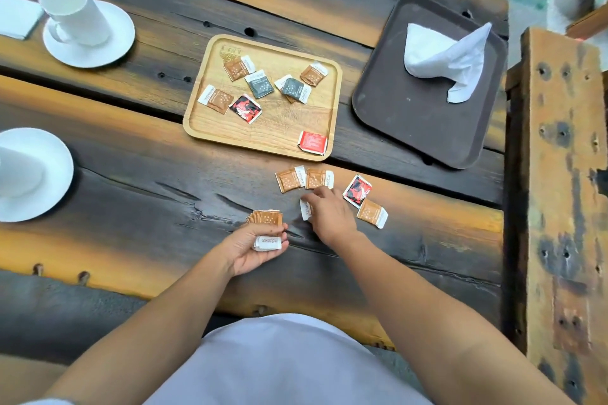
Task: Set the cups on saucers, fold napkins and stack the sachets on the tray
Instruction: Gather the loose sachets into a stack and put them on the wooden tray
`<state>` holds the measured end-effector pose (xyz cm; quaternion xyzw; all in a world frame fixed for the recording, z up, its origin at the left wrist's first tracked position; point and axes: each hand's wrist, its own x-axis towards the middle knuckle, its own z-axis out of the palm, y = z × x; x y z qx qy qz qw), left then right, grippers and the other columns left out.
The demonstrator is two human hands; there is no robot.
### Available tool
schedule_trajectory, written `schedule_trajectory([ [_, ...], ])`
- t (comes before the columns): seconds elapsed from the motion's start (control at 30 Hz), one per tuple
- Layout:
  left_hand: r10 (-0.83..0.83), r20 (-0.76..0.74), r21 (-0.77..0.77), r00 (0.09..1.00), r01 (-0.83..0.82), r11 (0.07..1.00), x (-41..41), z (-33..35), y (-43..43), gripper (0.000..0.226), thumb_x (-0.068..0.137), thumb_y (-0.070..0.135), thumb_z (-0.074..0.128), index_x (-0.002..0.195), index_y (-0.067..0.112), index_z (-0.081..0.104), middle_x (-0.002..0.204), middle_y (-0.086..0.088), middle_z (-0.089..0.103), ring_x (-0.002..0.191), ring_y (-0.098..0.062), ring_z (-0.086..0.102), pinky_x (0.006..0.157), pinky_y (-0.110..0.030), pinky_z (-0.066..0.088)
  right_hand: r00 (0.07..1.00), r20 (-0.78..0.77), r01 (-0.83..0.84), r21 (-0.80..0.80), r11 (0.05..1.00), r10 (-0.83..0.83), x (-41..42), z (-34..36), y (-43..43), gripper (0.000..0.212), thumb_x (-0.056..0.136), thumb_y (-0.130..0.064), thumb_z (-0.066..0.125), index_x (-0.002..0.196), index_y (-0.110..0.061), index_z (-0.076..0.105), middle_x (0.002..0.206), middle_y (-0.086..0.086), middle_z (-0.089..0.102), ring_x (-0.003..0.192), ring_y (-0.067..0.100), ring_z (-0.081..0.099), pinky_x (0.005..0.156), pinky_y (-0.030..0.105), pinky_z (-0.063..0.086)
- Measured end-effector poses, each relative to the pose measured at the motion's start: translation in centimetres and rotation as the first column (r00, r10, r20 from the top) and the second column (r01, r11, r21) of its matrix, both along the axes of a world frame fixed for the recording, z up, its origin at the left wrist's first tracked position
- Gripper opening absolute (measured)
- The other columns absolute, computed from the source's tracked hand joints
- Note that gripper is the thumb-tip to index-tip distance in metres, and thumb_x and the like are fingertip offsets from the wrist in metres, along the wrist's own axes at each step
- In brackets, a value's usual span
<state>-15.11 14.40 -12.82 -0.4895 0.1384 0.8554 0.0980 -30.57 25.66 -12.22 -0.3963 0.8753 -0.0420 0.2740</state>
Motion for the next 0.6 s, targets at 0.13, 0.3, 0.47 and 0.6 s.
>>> schedule_trajectory([
  [0.13, -0.007, 0.0, 0.001, 1.0, 0.007, 1.0, -0.3, -0.3, -0.5, 0.008, 0.068, -0.005, 0.073, 0.075, -0.002, 0.076, 0.078, -0.014, 0.069, 0.073, -0.02, 0.069, 0.071, -0.034, 0.061, 0.998, -0.054, 0.042, 0.018, 0.999, -0.041, 0.2, -0.6, 0.3, 0.052, 0.083, -0.003, 0.059, 0.131, -0.02, 0.052, 0.124, 0.007, 0.048, 0.125, 0.03, 0.037, 0.097, 0.04, 0.043],
  [0.3, -0.02, 0.013, 0.004, 1.0, 0.019, 1.0, -0.9, -0.5, -0.6, 0.009, 0.067, -0.004, 0.073, 0.076, -0.003, 0.076, 0.077, -0.015, 0.068, 0.072, -0.02, 0.07, 0.071, -0.034, 0.061, 0.991, 0.042, 0.123, 0.046, 0.991, -0.125, -0.7, -0.8, 1.0, 0.035, 0.089, -0.015, 0.06, 0.123, -0.018, 0.061, 0.117, 0.009, 0.052, 0.12, 0.03, 0.04, 0.097, 0.041, 0.043],
  [0.47, -0.047, 0.014, 0.002, 0.999, 0.047, 0.999, -1.9, -0.3, -0.3, 0.007, 0.067, -0.003, 0.073, 0.074, -0.003, 0.076, 0.075, -0.015, 0.069, 0.069, -0.02, 0.07, 0.071, -0.034, 0.061, 0.895, 0.371, 0.29, -0.064, 0.955, -0.247, -2.3, 0.4, 1.3, 0.021, 0.093, -0.01, 0.058, 0.112, -0.011, 0.066, 0.109, 0.013, 0.067, 0.1, 0.031, 0.063, 0.087, 0.032, 0.049],
  [0.6, -0.034, 0.021, -0.021, 0.999, 0.035, 0.999, -2.2, 0.1, -0.5, 0.007, 0.065, -0.001, 0.074, 0.072, -0.003, 0.076, 0.074, -0.015, 0.068, 0.068, -0.019, 0.07, 0.067, -0.033, 0.061, 0.8, 0.549, 0.297, -0.013, 0.955, -0.241, -3.3, 2.7, 0.4, 0.022, 0.08, -0.001, 0.074, 0.093, -0.018, 0.07, 0.083, 0.001, 0.065, 0.077, 0.02, 0.063, 0.081, 0.041, 0.058],
])
